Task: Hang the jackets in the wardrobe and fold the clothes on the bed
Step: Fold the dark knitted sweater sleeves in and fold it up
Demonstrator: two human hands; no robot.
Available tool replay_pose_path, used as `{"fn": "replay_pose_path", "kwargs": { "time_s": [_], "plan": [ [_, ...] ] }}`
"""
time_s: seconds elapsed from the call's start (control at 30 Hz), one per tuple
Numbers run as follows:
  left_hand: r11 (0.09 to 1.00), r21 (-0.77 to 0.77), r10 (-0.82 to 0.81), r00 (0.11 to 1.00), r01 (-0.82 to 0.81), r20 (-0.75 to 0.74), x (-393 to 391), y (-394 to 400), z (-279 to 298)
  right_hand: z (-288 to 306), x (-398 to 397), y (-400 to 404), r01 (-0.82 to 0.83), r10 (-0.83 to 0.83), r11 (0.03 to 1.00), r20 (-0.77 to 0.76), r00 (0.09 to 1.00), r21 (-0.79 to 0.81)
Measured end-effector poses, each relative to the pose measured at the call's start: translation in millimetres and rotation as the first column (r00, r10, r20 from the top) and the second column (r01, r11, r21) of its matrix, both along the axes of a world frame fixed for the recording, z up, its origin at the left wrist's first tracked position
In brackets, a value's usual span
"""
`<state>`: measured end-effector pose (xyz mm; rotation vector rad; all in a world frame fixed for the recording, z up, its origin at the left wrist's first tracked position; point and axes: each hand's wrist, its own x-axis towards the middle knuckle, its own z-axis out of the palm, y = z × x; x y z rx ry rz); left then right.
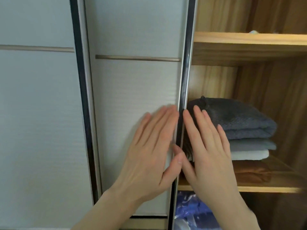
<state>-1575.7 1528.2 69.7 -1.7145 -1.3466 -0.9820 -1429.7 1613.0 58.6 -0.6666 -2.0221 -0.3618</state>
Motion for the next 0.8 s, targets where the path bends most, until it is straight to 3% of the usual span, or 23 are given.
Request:
{"fn": "replay_pose_path", "kwargs": {
  "time_s": [0.3, 0.47, 0.8],
  "plan": [
    [0.893, 0.194, 0.386, 0.912, -0.406, 0.136, -4, 19, -13, 2, 14, 0, 0.051, -0.029, 0.981, -0.120, 0.992, 0.188],
    [0.889, 0.193, 0.391, 0.908, -0.415, 0.153, -1, 28, -8, 3, 10, 10, 0.000, 0.006, 0.971, -0.024, 1.000, 0.239],
    [0.906, 0.192, 0.369, 0.926, -0.377, 0.081, 38, 60, -14, -3, 47, 45, 0.044, -0.045, 0.974, -0.002, 0.999, 0.221]
  ]
}}
